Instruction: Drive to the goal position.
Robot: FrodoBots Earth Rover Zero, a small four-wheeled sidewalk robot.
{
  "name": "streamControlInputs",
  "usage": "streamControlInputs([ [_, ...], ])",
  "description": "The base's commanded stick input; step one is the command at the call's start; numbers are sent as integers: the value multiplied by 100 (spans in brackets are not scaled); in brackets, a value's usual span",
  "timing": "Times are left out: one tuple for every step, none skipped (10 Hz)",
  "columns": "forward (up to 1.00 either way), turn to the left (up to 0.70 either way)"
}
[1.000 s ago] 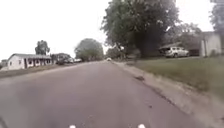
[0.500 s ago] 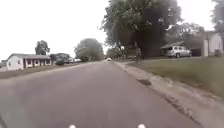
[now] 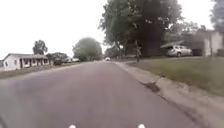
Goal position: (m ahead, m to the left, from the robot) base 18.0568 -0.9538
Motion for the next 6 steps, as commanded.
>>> streamControlInputs([
  [100,0],
  [100,0],
  [100,0],
  [100,0],
  [100,0],
  [100,0],
])
